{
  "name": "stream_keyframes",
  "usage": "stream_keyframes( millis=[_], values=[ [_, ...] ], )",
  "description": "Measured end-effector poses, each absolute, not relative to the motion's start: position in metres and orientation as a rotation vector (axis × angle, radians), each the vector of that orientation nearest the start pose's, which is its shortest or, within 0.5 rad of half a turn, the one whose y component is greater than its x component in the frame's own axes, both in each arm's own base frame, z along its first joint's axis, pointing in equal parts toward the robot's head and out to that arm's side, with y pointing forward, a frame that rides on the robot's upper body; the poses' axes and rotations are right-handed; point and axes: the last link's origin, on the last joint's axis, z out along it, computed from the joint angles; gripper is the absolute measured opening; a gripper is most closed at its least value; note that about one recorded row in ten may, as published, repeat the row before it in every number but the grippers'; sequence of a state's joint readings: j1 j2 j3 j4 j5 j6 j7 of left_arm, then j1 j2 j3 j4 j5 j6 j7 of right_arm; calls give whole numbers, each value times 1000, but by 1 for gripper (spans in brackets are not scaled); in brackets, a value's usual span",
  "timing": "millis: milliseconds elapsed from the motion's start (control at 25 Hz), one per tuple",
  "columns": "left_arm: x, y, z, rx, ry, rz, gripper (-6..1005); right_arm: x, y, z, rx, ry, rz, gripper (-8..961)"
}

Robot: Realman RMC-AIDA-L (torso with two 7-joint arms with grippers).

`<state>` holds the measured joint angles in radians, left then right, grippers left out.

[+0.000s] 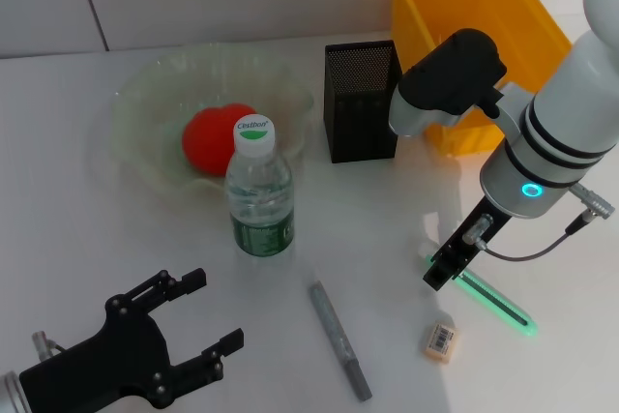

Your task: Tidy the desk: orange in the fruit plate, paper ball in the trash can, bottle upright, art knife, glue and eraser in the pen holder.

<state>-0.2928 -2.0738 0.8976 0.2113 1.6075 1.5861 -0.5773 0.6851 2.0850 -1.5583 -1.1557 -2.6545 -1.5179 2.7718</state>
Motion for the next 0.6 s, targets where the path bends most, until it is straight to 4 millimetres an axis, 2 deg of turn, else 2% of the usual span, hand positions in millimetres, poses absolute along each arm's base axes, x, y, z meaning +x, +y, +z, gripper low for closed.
stream_keyframes(
  millis=[200, 400, 600],
  values=[
    [-310, 219, -59, -2551, -304, -908, 778, 191, 348, -42, -2509, 1083, -738, 450],
    [-309, 219, -60, -2561, -297, -911, 778, 192, 347, -41, -2509, 1087, -747, 366],
    [-308, 220, -60, -2565, -293, -912, 777, 191, 347, -40, -2509, 1081, -759, 367]
  ],
)
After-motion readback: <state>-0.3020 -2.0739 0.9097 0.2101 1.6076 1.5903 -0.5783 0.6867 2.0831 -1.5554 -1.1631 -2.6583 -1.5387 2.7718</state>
